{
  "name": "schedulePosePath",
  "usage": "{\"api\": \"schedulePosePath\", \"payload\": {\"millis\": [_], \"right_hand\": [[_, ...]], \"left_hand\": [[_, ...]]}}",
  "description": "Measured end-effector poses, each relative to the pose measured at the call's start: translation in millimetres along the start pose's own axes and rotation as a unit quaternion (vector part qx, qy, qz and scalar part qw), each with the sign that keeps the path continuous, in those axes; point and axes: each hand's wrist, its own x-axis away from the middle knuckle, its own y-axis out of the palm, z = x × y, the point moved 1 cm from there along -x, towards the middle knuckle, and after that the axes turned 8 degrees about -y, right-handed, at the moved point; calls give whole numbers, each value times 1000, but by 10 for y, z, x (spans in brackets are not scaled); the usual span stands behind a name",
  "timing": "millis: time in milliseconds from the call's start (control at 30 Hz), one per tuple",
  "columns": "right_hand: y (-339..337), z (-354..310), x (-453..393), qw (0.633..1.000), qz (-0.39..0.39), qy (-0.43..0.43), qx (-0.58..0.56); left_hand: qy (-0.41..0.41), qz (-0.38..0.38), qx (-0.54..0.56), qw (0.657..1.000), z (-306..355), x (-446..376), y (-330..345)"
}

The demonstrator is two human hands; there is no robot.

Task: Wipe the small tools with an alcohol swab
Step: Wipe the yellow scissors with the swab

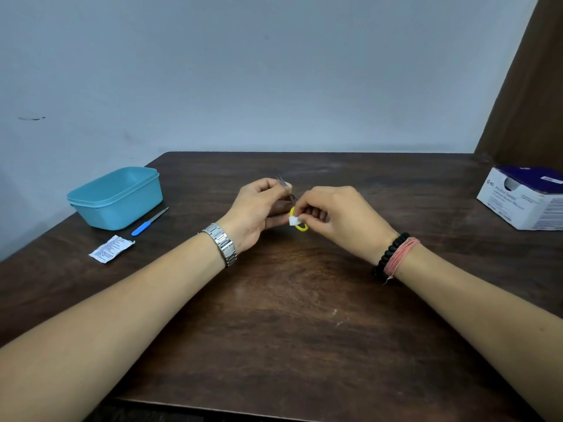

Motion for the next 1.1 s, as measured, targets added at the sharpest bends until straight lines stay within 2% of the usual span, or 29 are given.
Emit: {"api": "schedulePosePath", "payload": {"millis": [100, 200, 433, 500, 667, 800, 1100], "right_hand": [[-4, 18, 0, 1000, 12, 21, -16], [-57, 42, -3, 991, 62, 86, -84], [-118, 196, 6, 954, 141, 199, -178], [-126, 202, 18, 961, 142, 181, -154], [-53, 132, 22, 994, 75, 75, -27], [-47, 119, -2, 994, 95, 49, 3], [-10, 158, 8, 999, 18, 32, 27]], "left_hand": [[-1, -3, 23, 1000, 36, -8, -39], [-1, -23, 38, 999, 46, -9, -44], [64, 13, -38, 997, 35, -27, -36], [72, 11, -34, 997, 36, -23, -30], [61, -14, -20, 998, -3, -5, 15], [46, -41, -23, 998, -30, 16, 51], [40, 23, 36, 998, 37, -37, -57]]}}
